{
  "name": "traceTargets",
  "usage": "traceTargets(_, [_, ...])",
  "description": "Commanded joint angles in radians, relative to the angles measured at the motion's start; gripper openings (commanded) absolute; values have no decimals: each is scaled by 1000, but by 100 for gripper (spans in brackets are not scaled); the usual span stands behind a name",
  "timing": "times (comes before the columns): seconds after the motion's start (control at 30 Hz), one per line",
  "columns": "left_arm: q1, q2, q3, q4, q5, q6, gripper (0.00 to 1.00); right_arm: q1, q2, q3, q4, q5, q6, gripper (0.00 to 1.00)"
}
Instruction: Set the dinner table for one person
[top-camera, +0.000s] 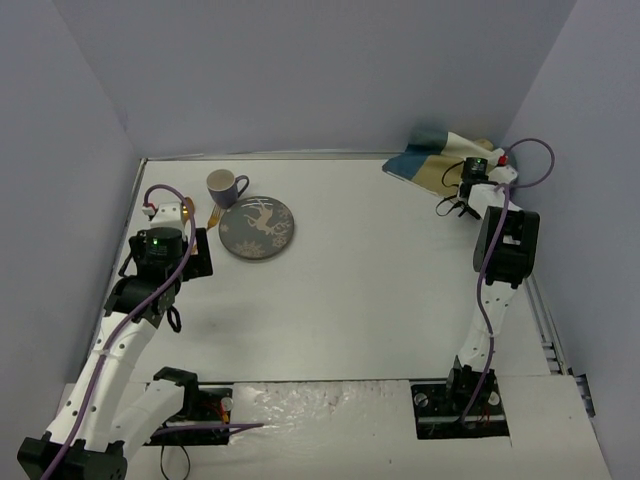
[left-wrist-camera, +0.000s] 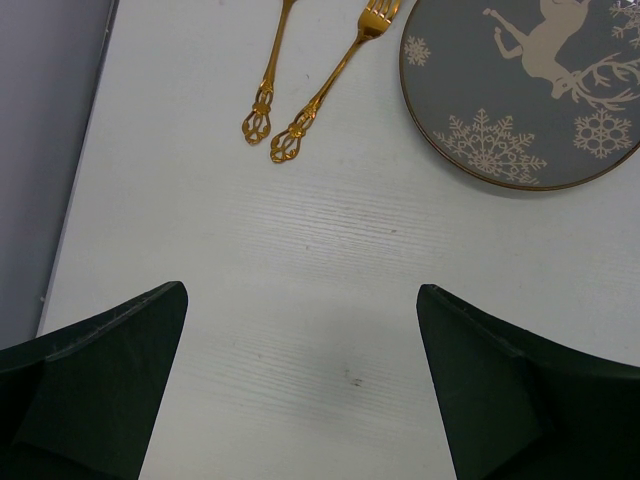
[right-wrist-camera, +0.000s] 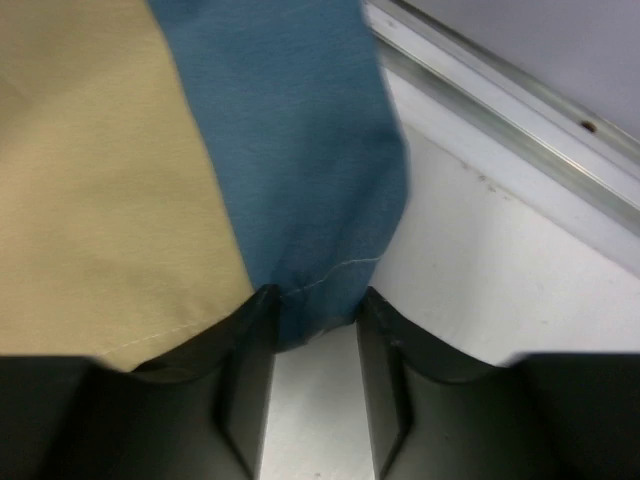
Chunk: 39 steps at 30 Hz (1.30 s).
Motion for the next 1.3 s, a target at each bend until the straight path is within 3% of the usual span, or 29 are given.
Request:
traceTargets(0.0, [-5,-11,22,28,-26,4,97,-17,17,-28,25,-83,-84,11])
traceTargets(0.07, [-5,-14,22,28,-27,4,97,-15,3,-30,41,-117,-108,0])
traceTargets(0.2, [-3,-22,23,32,-31,9,97,37,-76,-27,50,-152,-168,0])
traceTargets(0.43, [-5,-36,31,57,8,0,97,212,-356,-40,-18,-195,-232,0])
traceTargets(0.57, [-9,-30,69,60,69,-19,97,335,-671,-196,-42,-212,-210,0])
traceTargets(0.6, [-12,-27,80,61,70,-19,97,338,-678,-200,-43,-223,-198,0])
traceTargets(0.73, [-36,2,167,42,110,-19,97,421,-993,-470,-88,-316,-130,0])
traceTargets(0.97, [-45,72,263,33,225,-50,97,511,-1466,-781,-392,-315,45,0])
traceTargets(1.1, [-54,140,307,47,309,-81,97,512,-1584,-815,-560,-326,107,1])
traceTargets(1.17, [-64,174,324,52,336,-90,97,512,-1597,-819,-603,-377,113,12])
traceTargets(1.2, [-71,192,330,52,343,-91,97,512,-1603,-815,-618,-384,111,27])
traceTargets(1.27, [-95,230,351,52,351,-91,97,512,-1624,-799,-649,-406,105,66])
